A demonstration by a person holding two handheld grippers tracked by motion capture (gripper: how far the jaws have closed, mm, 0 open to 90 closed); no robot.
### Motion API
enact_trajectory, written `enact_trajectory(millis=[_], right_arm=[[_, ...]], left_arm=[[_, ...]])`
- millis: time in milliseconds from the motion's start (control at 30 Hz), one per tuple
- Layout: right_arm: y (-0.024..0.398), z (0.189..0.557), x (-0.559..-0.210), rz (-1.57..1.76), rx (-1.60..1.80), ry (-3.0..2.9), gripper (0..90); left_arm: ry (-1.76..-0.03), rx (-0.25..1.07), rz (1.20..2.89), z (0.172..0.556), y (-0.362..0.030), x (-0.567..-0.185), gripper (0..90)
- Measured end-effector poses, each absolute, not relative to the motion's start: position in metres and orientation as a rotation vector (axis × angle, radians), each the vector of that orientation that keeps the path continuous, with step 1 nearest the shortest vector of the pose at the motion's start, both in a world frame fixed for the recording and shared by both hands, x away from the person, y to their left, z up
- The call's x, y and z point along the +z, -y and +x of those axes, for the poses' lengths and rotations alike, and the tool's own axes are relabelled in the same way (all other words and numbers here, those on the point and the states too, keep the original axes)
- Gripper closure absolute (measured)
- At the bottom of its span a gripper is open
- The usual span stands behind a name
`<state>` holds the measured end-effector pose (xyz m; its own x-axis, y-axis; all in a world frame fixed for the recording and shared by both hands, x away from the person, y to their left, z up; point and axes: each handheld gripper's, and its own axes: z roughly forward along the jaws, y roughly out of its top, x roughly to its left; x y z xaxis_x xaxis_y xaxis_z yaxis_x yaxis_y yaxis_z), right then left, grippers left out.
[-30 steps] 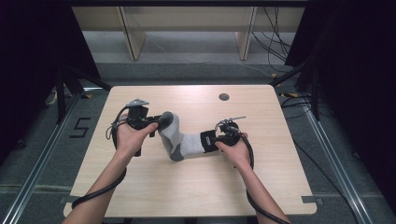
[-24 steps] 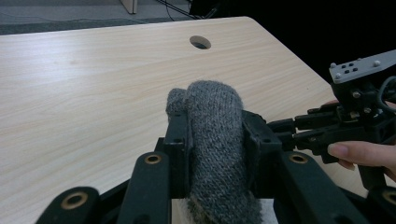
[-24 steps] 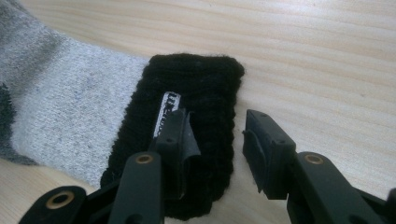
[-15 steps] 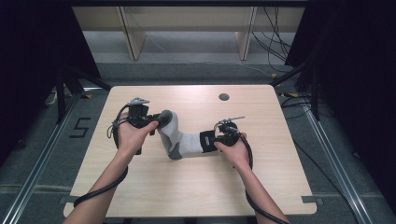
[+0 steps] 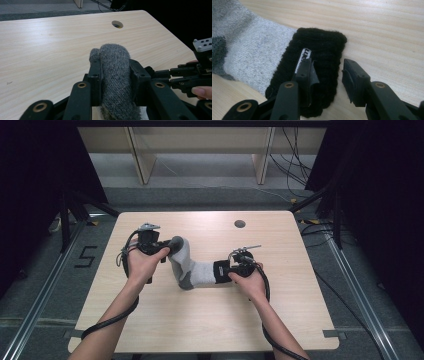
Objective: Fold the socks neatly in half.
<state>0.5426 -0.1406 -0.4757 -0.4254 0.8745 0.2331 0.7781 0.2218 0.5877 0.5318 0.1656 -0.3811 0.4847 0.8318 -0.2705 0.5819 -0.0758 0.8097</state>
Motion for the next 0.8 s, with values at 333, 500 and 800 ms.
enact_trajectory(millis=[333, 500, 800], right_arm=[[0.1384, 0.5413, -0.4758, 1.604, 0.995, -2.333, 60.7], [0.1377, 0.5410, -0.4760, 1.589, 0.983, -2.326, 60.7], [0.1361, 0.5405, -0.4752, 1.604, 0.986, -2.322, 60.7]], left_arm=[[-1.215, 0.341, 1.766, 0.5361, -0.1646, -0.3815, 66.5], [-1.212, 0.345, 1.784, 0.5371, -0.1638, -0.3808, 66.5], [-1.215, 0.357, 1.781, 0.5377, -0.1562, -0.3805, 66.5]])
